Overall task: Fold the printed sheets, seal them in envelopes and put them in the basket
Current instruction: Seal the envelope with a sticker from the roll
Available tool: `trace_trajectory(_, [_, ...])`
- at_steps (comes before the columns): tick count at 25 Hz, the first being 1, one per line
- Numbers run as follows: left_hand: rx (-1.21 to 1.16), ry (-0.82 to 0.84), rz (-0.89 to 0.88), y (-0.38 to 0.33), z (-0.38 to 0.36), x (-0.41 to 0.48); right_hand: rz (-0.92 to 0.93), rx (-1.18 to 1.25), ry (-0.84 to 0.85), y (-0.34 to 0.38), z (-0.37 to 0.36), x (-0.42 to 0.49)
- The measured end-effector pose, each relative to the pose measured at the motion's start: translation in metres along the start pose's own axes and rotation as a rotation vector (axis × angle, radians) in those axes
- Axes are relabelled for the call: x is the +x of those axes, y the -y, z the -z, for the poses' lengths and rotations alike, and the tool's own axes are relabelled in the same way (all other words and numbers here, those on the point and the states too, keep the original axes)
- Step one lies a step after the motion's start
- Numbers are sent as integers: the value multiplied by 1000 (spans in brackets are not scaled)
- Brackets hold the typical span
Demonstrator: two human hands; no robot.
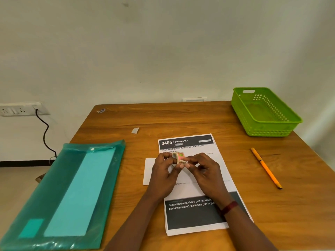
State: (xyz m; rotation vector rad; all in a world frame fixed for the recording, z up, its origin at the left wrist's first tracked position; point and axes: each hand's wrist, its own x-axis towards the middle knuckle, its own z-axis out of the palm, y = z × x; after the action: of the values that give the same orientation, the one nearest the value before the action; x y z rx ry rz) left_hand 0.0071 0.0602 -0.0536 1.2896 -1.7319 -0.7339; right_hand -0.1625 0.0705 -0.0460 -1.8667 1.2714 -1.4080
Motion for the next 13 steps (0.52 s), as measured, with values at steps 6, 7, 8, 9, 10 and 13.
trace_trajectory(6, [5, 5, -9, 3, 2, 1, -51, 47, -18, 2, 1, -1])
trace_trajectory(7, [5, 6, -10, 2, 2, 1, -48, 62, -20, 3, 2, -1])
trace_trajectory(8, [2, 9, -7, 1, 2, 1, -47, 74, -22, 4, 2, -1])
trace_trajectory(9, [-4, 12, -1, 0, 3, 1, -53, 87, -27, 4, 3, -1])
trace_trajectory(10, [-9, 16, 2, -1, 3, 1, -69, 108, -34, 4, 3, -1])
trace_trajectory(13, [22, 27, -19, -2, 2, 0, -136, 170, -60, 1, 3, 0])
